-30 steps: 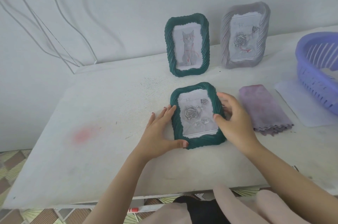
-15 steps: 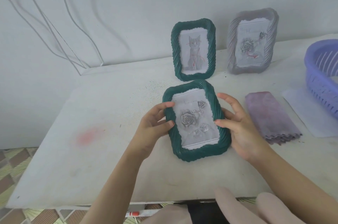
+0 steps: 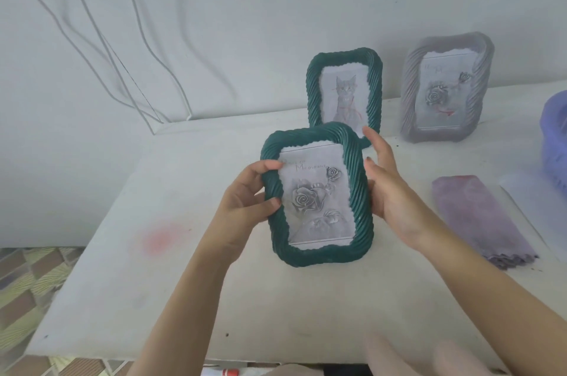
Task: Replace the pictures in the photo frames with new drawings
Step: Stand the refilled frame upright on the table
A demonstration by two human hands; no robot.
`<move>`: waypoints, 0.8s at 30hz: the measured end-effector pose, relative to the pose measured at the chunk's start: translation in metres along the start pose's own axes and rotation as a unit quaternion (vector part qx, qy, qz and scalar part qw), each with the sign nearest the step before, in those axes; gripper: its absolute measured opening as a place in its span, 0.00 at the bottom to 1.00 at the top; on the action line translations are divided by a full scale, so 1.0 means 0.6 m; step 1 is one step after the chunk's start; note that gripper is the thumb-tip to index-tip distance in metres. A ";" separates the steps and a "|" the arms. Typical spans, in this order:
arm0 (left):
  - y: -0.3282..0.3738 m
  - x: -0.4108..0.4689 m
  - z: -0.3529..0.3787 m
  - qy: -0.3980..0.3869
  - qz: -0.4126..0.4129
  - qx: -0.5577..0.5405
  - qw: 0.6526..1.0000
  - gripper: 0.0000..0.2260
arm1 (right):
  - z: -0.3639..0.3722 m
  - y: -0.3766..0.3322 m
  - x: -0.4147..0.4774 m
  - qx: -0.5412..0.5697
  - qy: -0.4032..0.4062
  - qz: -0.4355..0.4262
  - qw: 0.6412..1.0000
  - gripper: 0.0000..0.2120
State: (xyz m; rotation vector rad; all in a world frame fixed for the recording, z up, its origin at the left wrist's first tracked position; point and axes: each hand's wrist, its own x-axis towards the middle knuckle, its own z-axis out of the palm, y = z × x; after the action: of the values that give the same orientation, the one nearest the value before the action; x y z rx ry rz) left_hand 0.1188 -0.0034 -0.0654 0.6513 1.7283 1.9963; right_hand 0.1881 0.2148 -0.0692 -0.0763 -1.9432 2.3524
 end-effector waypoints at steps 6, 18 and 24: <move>0.030 0.015 -0.042 -0.003 0.022 0.006 1.000 0.38 | 0.028 -0.016 0.040 0.026 -0.072 -0.044 0.996 0.31; 0.080 0.098 -0.128 0.052 0.030 0.146 0.988 0.41 | 0.084 -0.043 0.178 -0.034 -0.106 -0.099 0.989 0.25; 0.089 0.161 -0.162 0.088 0.048 0.197 0.975 0.42 | 0.103 -0.036 0.264 -0.055 -0.087 -0.129 0.986 0.23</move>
State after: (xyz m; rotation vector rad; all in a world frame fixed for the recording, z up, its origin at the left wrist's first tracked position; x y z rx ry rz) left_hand -0.0173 -0.0306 -0.0165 0.7116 2.2707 1.8314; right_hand 0.0252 0.1743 -0.0333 0.3627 -2.0163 2.1467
